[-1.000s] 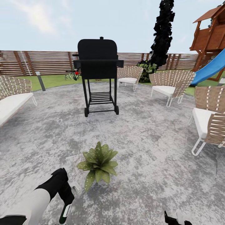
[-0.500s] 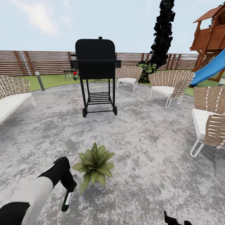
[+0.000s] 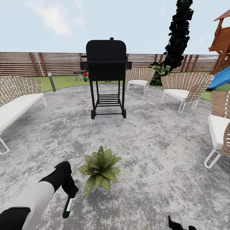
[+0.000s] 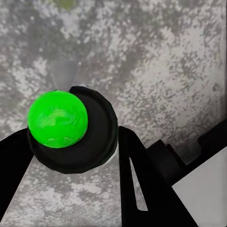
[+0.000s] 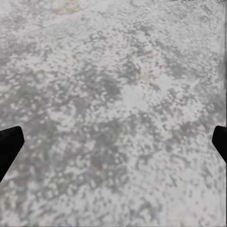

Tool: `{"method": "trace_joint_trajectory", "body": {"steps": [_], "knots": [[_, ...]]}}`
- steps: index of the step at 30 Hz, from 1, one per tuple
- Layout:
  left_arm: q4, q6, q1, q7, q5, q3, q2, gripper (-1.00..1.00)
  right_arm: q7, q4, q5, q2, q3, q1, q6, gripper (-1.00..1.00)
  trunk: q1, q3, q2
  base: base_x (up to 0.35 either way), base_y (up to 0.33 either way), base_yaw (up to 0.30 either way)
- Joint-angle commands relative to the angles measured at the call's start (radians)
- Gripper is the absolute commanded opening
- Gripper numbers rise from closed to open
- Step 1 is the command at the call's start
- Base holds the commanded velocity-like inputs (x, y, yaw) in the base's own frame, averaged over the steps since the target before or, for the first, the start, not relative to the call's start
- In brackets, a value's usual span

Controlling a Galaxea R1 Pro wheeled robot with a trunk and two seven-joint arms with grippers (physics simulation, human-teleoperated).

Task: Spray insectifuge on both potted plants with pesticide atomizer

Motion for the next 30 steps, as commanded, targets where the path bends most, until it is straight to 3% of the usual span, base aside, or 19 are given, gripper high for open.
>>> {"method": "trace_joint_trajectory", "body": {"steps": [1, 10, 24, 30], "knots": [[-0.002, 0.008, 0.000, -0.007, -0.004, -0.005, 0.001, -1.00, -0.006, 0.000, -0.004, 0.000, 0.009, 0.000, -0.001, 1.00, 0.000, -0.001, 0.000, 0.090, -0.264, 0.003], [-0.009, 0.012, 0.000, -0.007, -0.003, -0.003, 0.001, -1.00, -0.006, -0.002, -0.004, -0.001, 0.009, 0.000, -0.001, 1.00, 0.000, -0.001, 0.000, 0.087, -0.266, 0.021], [-0.011, 0.014, 0.000, -0.004, 0.008, 0.000, 0.000, -1.00, -0.006, -0.002, -0.004, 0.001, 0.009, 0.000, -0.001, 1.00, 0.000, -0.001, 0.000, 0.021, -0.266, 0.267], [-0.009, 0.017, 0.000, -0.004, 0.009, -0.001, -0.001, -1.00, -0.006, -0.003, -0.004, 0.001, 0.009, 0.000, -0.001, 1.00, 0.000, -0.001, 0.000, 0.116, -0.118, 0.267]]}}
